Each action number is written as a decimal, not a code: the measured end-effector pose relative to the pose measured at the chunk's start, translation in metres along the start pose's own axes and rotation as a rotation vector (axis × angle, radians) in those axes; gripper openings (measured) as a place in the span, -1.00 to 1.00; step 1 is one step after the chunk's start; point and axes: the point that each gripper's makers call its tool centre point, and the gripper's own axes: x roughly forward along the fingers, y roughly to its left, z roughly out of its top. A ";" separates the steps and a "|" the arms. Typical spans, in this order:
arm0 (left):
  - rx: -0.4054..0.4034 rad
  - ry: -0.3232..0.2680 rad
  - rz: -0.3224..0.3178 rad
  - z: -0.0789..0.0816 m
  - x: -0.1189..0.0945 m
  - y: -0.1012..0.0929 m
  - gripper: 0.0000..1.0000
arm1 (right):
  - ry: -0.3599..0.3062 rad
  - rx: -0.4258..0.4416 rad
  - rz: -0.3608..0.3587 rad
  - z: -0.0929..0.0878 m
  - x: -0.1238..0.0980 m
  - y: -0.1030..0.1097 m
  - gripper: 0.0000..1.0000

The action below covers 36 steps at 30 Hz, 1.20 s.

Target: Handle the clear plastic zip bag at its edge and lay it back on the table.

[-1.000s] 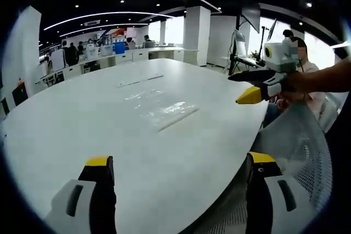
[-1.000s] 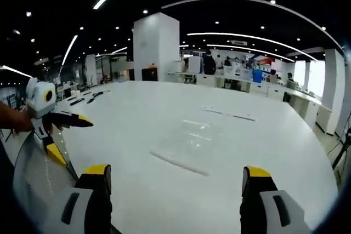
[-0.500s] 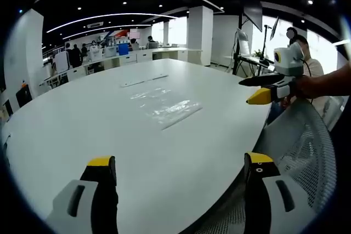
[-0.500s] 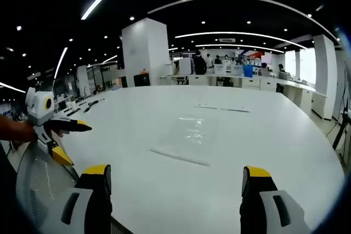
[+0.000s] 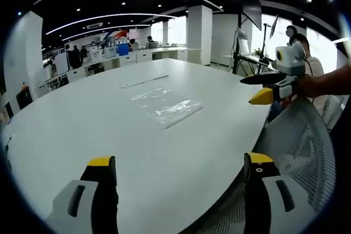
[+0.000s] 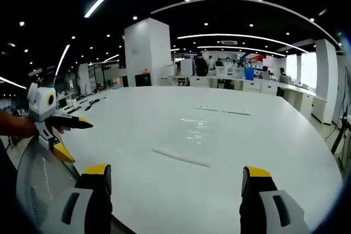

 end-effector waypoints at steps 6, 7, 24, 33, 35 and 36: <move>0.001 0.001 -0.002 -0.004 0.000 0.004 0.89 | -0.003 0.011 -0.002 0.001 -0.002 0.000 0.98; 0.003 0.002 -0.003 -0.002 -0.001 0.002 0.89 | -0.002 0.013 -0.003 0.001 -0.002 0.000 0.98; 0.020 0.011 -0.005 -0.005 0.003 0.001 0.85 | -0.009 0.024 -0.005 0.002 -0.006 0.004 0.97; 0.027 0.016 -0.009 -0.005 0.005 -0.003 0.82 | -0.003 0.019 -0.006 -0.002 -0.005 0.005 0.95; 0.033 0.017 -0.016 -0.004 0.006 -0.005 0.81 | -0.001 0.025 -0.010 -0.002 -0.005 0.004 0.95; 0.035 0.016 -0.015 -0.005 0.007 -0.004 0.81 | -0.004 0.032 -0.012 -0.002 -0.005 0.004 0.95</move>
